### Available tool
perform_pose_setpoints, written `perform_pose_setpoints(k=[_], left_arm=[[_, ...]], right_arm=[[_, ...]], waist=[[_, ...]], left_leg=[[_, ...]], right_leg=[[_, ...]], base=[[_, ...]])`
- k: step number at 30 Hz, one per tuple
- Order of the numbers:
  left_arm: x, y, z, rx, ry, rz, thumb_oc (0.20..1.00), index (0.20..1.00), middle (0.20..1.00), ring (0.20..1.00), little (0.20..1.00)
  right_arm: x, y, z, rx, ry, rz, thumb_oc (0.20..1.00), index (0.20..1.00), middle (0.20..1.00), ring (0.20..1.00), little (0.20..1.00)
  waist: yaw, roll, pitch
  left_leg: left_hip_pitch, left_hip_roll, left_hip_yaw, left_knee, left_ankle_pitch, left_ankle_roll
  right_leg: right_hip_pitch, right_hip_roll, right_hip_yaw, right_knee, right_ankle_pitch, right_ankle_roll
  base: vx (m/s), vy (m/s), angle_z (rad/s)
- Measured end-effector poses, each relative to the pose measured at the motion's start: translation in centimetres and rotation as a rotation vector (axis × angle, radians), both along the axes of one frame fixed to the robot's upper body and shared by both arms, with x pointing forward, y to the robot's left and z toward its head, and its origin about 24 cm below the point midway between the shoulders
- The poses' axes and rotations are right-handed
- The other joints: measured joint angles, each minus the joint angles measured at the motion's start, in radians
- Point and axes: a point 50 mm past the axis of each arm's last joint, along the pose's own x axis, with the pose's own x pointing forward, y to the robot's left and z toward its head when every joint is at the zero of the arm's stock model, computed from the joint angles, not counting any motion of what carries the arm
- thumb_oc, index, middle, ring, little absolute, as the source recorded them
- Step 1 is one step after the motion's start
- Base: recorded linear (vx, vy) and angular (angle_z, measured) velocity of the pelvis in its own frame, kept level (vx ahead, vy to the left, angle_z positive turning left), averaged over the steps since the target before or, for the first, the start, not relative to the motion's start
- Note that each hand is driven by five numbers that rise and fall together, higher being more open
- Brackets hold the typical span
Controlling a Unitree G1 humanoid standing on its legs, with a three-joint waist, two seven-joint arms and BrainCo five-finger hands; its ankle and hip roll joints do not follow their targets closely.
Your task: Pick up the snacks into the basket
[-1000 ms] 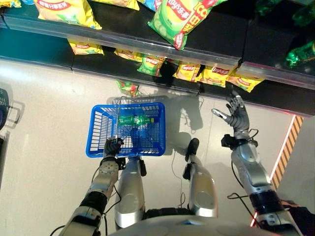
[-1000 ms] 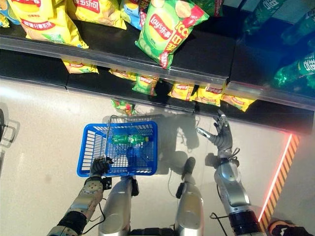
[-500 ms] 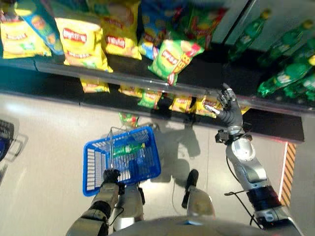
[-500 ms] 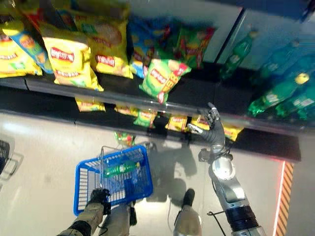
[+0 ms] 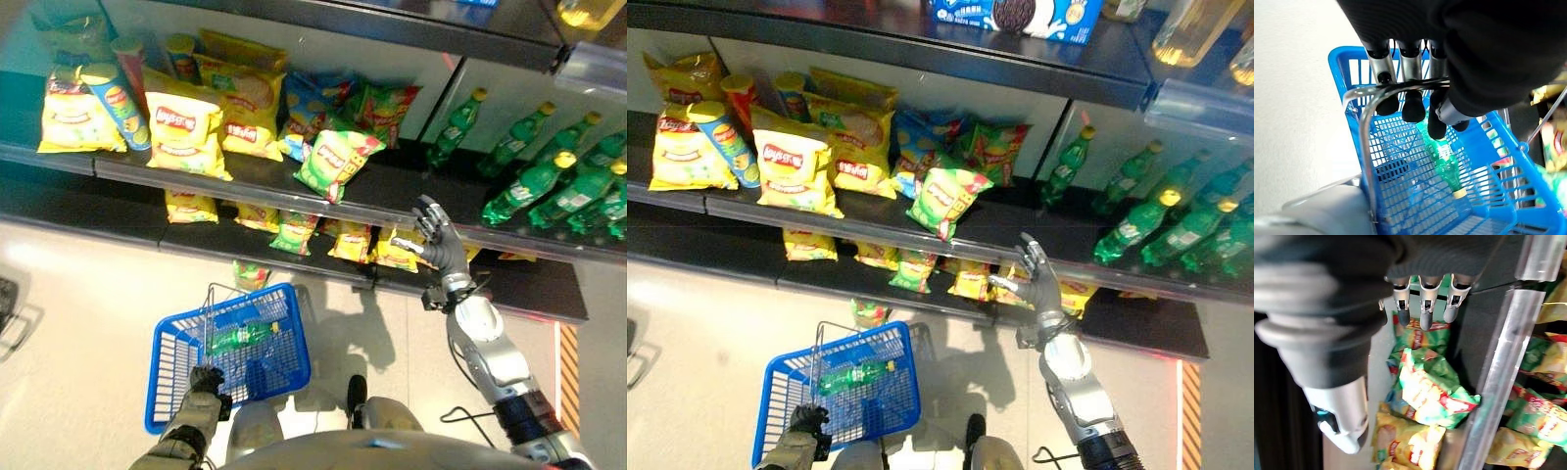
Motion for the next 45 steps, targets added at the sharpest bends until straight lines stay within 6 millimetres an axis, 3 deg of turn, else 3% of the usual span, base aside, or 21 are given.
perform_pose_setpoints(k=[7, 9, 10, 12, 13, 14, 15, 18, 20, 21, 23, 25, 26, 31, 36, 38, 39, 40, 41, 43, 45], left_arm=[[-1.3, -1.6, -0.7, -0.049, 0.021, 0.025, 0.2, 0.2, 0.2, 0.2, 0.2], [0.1, -2.1, -0.2, -0.067, -0.04, 0.038, 0.2, 0.2, 0.2, 0.2, 0.2], [1.6, -2.5, 0.3, -0.078, -0.077, 0.039, 0.2, 0.2, 0.2, 0.2, 0.2], [1.7, -3.8, 0.1, -0.108, -0.079, 0.033, 0.2, 0.2, 0.2, 0.2, 0.2], [1.9, -4.2, 0.1, -0.113, -0.077, 0.02, 0.2, 0.2, 0.2, 0.2, 0.2], [1.9, -4.4, 0.1, -0.115, -0.078, 0.014, 0.2, 0.2, 0.2, 0.2, 0.2], [1.3, -4.2, 0.0, -0.113, -0.069, 0.014, 0.2, 0.2, 0.2, 0.2, 0.2], [0.5, -3.8, -0.4, -0.1, -0.031, 0.021, 0.2, 0.2, 0.2, 0.2, 0.2], [0.1, -4.9, -0.7, -0.125, -0.011, 0.007, 0.2, 0.2, 0.2, 0.2, 0.2], [0.3, -5.2, -0.6, -0.133, -0.013, 0.0, 0.2, 0.2, 0.2, 0.2, 0.2], [1.0, -5.1, -0.4, -0.12, -0.028, -0.035, 0.2, 0.2, 0.2, 0.2, 0.2], [1.1, -5.2, -0.4, -0.119, -0.027, -0.047, 0.2, 0.2, 0.2, 0.2, 0.2], [1.1, -5.2, -0.3, -0.119, -0.03, -0.048, 0.2, 0.2, 0.2, 0.2, 0.2], [0.7, -3.3, -0.4, -0.074, -0.009, -0.036, 0.2, 0.2, 0.2, 0.2, 0.2], [0.2, -2.7, -0.4, -0.062, -0.003, -0.03, 0.2, 0.2, 0.2, 0.2, 0.2], [0.4, -2.3, -0.3, -0.043, 0.003, -0.037, 0.2, 0.2, 0.2, 0.2, 0.2], [0.4, -1.7, -0.3, -0.026, 0.005, -0.011, 0.2, 0.2, 0.2, 0.2, 0.2], [0.3, -1.2, -0.2, -0.014, 0.003, 0.012, 0.2, 0.2, 0.2, 0.2, 0.2], [0.6, 0.8, 0.5, 0.037, -0.027, 0.035, 0.2, 0.2, 0.2, 0.2, 0.2], [1.3, 2.0, 1.0, 0.071, -0.04, 0.037, 0.2, 0.2, 0.2, 0.2, 0.2], [1.7, 2.9, 1.5, 0.101, -0.056, 0.025, 0.2, 0.2, 0.2, 0.2, 0.2]], right_arm=[[-0.3, 0.1, -0.5, 0.001, 0.022, -0.003, 1.0, 1.0, 1.0, 1.0, 1.0], [-0.1, 0.4, -0.3, -0.002, 0.015, 0.007, 1.0, 1.0, 1.0, 1.0, 1.0], [0.0, 0.1, -0.2, -0.014, 0.012, 0.001, 1.0, 1.0, 1.0, 1.0, 1.0], [0.1, -0.3, -0.2, -0.023, 0.014, -0.012, 1.0, 1.0, 1.0, 1.0, 1.0], [0.1, -0.6, -0.2, -0.02, 0.012, -0.038, 1.0, 1.0, 1.0, 1.0, 1.0], [0.1, -0.7, -0.1, -0.018, 0.011, -0.045, 1.0, 1.0, 1.0, 1.0, 1.0], [0.1, -0.7, 0.0, -0.005, 0.0, -0.057, 1.0, 1.0, 1.0, 1.0, 1.0], [-0.7, -2.0, -0.5, -0.011, 0.023, -0.124, 1.0, 1.0, 1.0, 1.0, 1.0], [-1.2, -3.4, -0.9, -0.046, 0.048, -0.167, 1.0, 1.0, 1.0, 1.0, 1.0], [-1.2, -3.7, -1.2, -0.048, 0.06, -0.183, 1.0, 1.0, 1.0, 1.0, 1.0], [-1.3, -3.3, -2.4, -0.018, 0.105, -0.205, 1.0, 1.0, 1.0, 1.0, 1.0], [-0.9, -2.6, -2.3, -0.009, 0.1, -0.178, 1.0, 1.0, 1.0, 1.0, 1.0], [-0.5, -2.4, -2.1, -0.006, 0.09, -0.173, 1.0, 1.0, 1.0, 1.0, 1.0], [0.5, -1.8, -2.6, 0.037, 0.112, -0.186, 1.0, 1.0, 1.0, 1.0, 1.0], [0.4, -1.7, -2.7, 0.043, 0.118, -0.185, 1.0, 1.0, 1.0, 1.0, 1.0], [1.2, -1.1, -1.6, 0.047, 0.082, -0.165, 1.0, 1.0, 1.0, 1.0, 1.0], [2.4, -0.3, -0.4, 0.056, 0.036, -0.136, 1.0, 1.0, 1.0, 1.0, 1.0], [2.7, 0.1, -0.1, 0.059, 0.026, -0.126, 1.0, 1.0, 1.0, 1.0, 1.0], [3.7, 1.5, 0.9, 0.062, -0.006, -0.075, 1.0, 1.0, 1.0, 1.0, 1.0], [4.2, 2.1, 1.4, 0.062, -0.02, -0.048, 1.0, 1.0, 1.0, 1.0, 1.0], [4.0, 1.2, 0.8, 0.064, 0.005, -0.08, 1.0, 1.0, 1.0, 1.0, 1.0]], waist=[[0.001, 0.069, -0.047], [0.005, 0.051, -0.026], [0.012, 0.051, -0.003], [0.023, 0.07, 0.006], [0.007, 0.054, 0.01], [0.004, 0.051, 0.011], [0.003, 0.044, 0.011], [-0.035, 0.054, 0.007], [-0.039, 0.098, -0.005], [-0.043, 0.102, -0.007], [-0.026, 0.048, 0.0], [-0.025, 0.021, -0.002], [-0.02, 0.023, 0.005], [0.0, -0.006, 0.011], [-0.001, -0.015, 0.007], [0.033, -0.049, 0.014], [0.043, -0.066, 0.028], [0.045, -0.078, 0.031], [0.065, -0.118, 0.053], [0.056, -0.136, 0.065], [0.054, -0.148, 0.065]], left_leg=[[0.026, -0.018, 0.013, 0.005, -0.012, -0.002], [-0.072, -0.035, -0.005, 0.156, -0.014, -0.008], [-0.119, -0.047, -0.015, 0.231, 0.009, -0.04], [-0.117, -0.044, -0.015, 0.21, 0.058, -0.085], [-0.099, -0.036, 0.087, 0.146, 0.137, -0.148], [-0.094, -0.025, 0.144, 0.147, 0.099, -0.11], [-0.066, 0.008, 0.208, 0.168, -0.004, -0.034], [0.012, 0.092, 0.185, 0.108, -0.039, -0.06], [0.061, 0.152, 0.183, 0.074, -0.016, -0.024], [0.071, 0.144, 0.179, 0.058, -0.037, -0.05], [0.074, 0.097, 0.124, 0.029, -0.051, -0.071], [0.076, 0.058, 0.049, 0.036, -0.07, -0.069], [0.078, 0.048, 0.041, 0.045, -0.089, -0.072], [0.108, -0.01, 0.073, 0.019, -0.099, -0.04], [0.108, -0.005, 0.093, 0.001, -0.086, -0.045], [0.083, -0.064, 0.124, 0.019, -0.132, 0.021], [0.1, -0.101, 0.146, -0.001, -0.126, 0.035], [0.103, -0.105, 0.166, 0.0, -0.123, 0.03], [0.101, -0.092, 0.231, 0.018, -0.137, 0.033], [0.077, -0.084, 0.224, 0.031, -0.142, 0.04], [0.07, -0.099, 0.174, 0.026, -0.141, 0.039]], right_leg=[[0.045, -0.02, -0.002, -0.048, 0.006, 0.017], [-0.033, -0.055, -0.007, 0.06, -0.032, 0.007], [-0.041, -0.074, -0.017, 0.092, -0.041, 0.002], [-0.027, -0.09, -0.022, 0.1, -0.034, -0.011], [-0.026, -0.129, -0.082, 0.08, -0.023, -0.022], [-0.026, -0.134, -0.099, 0.07, -0.023, -0.032], [-0.011, -0.143, -0.133, 0.03, 0.015, -0.03], [0.04, -0.111, -0.211, -0.059, 0.071, -0.018], [0.038, -0.082, -0.234, -0.056, 0.071, 0.003], [0.032, -0.075, -0.236, -0.053, 0.075, 0.015], [0.015, -0.103, -0.19, -0.067, 0.087, 0.041], [0.027, -0.128, -0.119, -0.094, 0.105, 0.073], [0.034, -0.138, -0.114, -0.096, 0.113, 0.079], [0.053, -0.189, -0.088, -0.131, 0.154, 0.105], [0.043, -0.18, -0.068, -0.164, 0.178, 0.103], [-0.061, -0.201, -0.008, -0.092, 0.188, 0.1], [-0.112, -0.203, -0.023, -0.074, 0.216, 0.082], [-0.12, -0.203, -0.044, -0.082, 0.236, 0.077], [-0.152, -0.201, -0.145, -0.096, 0.296, 0.029], [-0.159, -0.207, -0.264, -0.104, 0.3, 0.027], [-0.105, -0.203, -0.173, -0.137, 0.269, 0.053]], base=[[-0.03, -0.053, 0.0], [-0.17, 0.001, 0.11], [-0.06, 0.02, 0.24], [0.02, 0.037, 0.36], [0.04, 0.047, 0.51], [0.04, 0.071, 0.44], [0.03, 0.088, 0.08], [0.06, 0.115, 0.48], [0.12, 0.148, 0.42], [0.11, 0.18, 0.3], [0.06, 0.156, 0.11], [0.06, 0.226, -0.04], [0.11, 0.337, -0.03], [0.1, 0.258, -0.12], [0.02, 0.231, -0.16], [-0.04, 0.464, -0.99], [-0.07, 0.136, -1.32], [-0.1, 0.11, -1.41], [-0.02, 0.086, -0.97], [0.01, 0.07, -0.11], [0.02, 0.025, 0.56]])
